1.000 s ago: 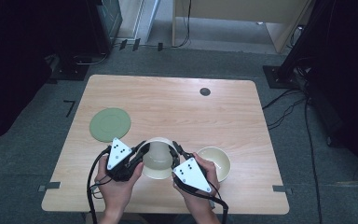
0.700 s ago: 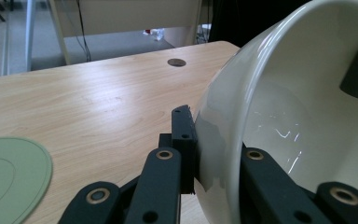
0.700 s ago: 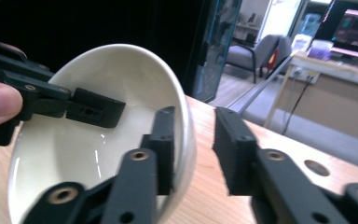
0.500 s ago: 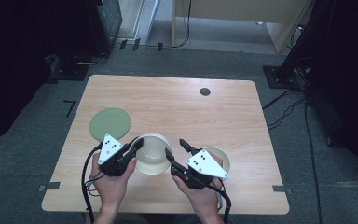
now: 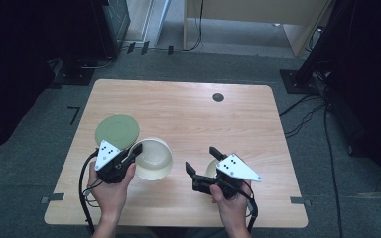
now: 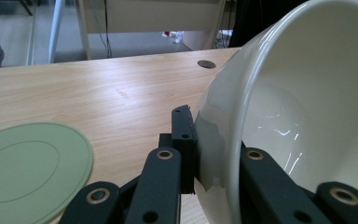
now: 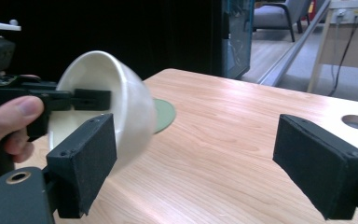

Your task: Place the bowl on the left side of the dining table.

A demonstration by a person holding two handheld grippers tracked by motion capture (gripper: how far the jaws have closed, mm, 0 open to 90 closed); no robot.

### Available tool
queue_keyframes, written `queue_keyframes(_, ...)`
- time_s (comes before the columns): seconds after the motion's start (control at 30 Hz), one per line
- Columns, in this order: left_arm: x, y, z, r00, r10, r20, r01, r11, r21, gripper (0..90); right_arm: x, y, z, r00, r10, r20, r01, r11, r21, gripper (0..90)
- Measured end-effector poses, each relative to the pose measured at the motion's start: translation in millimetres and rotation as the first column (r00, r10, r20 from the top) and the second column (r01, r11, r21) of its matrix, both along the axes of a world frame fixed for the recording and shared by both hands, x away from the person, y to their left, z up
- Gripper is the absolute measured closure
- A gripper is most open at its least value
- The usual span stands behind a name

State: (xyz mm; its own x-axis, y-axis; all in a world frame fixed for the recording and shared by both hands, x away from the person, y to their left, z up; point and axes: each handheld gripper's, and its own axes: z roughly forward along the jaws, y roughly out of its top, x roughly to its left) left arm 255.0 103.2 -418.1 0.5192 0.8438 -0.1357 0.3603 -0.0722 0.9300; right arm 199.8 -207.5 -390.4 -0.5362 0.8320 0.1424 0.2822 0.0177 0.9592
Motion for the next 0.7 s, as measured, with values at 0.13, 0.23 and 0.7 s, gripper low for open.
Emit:
queue_keyframes(0.13,1.5,5.7,-0.6,0.9999,0.014,0.003,-0.014,0.9999,0.0,83.7,0.8,-9.6,-1.0,0.9993,-0.038,-0.001,0.038,0.999,-0.018,12.9)
queue_keyframes(0.23,2.4,9.7,-1.5,0.9997,0.023,0.001,-0.023,0.9997,0.003,83.7,1.4,-17.5,-3.7,0.9973,-0.073,-0.004,0.073,0.997,-0.022,13.0)
queue_keyframes(0.7,7.1,27.3,-2.2,0.9969,0.078,0.01,-0.078,0.9969,-0.009,83.7,3.5,-48.4,-15.2,0.992,-0.126,-0.013,0.125,0.991,-0.054,13.4)
